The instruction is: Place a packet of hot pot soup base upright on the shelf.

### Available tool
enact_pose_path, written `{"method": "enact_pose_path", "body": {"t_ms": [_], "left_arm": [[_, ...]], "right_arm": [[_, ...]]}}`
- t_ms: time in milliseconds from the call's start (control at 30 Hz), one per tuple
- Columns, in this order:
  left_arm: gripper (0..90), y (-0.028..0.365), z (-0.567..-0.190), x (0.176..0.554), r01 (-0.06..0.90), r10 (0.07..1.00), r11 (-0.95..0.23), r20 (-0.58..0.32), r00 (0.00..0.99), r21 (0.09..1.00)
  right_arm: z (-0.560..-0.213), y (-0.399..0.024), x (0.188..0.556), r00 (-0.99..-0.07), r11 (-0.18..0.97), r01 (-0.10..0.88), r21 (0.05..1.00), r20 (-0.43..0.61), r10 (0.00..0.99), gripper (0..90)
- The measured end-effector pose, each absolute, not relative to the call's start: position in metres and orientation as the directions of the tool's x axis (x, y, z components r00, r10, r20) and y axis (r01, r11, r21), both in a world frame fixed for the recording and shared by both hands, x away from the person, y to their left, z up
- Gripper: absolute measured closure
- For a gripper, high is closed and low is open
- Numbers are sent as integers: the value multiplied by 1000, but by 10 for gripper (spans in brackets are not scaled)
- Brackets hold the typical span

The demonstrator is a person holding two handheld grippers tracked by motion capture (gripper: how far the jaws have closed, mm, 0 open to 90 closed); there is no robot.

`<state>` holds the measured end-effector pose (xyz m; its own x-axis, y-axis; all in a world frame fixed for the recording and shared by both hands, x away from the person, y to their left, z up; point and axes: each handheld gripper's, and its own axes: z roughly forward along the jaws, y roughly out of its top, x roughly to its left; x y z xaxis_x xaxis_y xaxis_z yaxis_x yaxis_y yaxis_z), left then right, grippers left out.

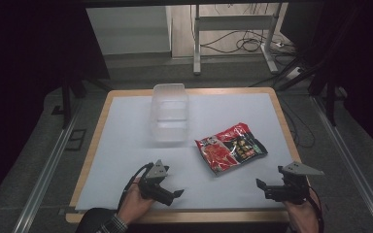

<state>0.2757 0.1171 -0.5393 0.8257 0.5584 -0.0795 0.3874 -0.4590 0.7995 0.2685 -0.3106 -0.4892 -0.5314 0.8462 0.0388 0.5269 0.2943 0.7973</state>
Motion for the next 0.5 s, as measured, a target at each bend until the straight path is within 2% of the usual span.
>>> {"method": "enact_pose_path", "body": {"t_ms": [167, 300, 500], "left_arm": [[0, 119, -542, 284, 367, 563, -476, -43, 826, 799], [0, 123, -540, 287, 367, 572, -458, -48, 819, 810], [3, 124, -540, 288, 382, 580, -454, -58, 813, 805]], "right_arm": [[-496, -311, 274, -559, 323, 524, 788, 32, 829, 16], [-494, -310, 272, -568, 326, 497, 804, 17, 823, 15], [-497, -309, 274, -575, 338, 510, 791, 21, 818, 15]]}}
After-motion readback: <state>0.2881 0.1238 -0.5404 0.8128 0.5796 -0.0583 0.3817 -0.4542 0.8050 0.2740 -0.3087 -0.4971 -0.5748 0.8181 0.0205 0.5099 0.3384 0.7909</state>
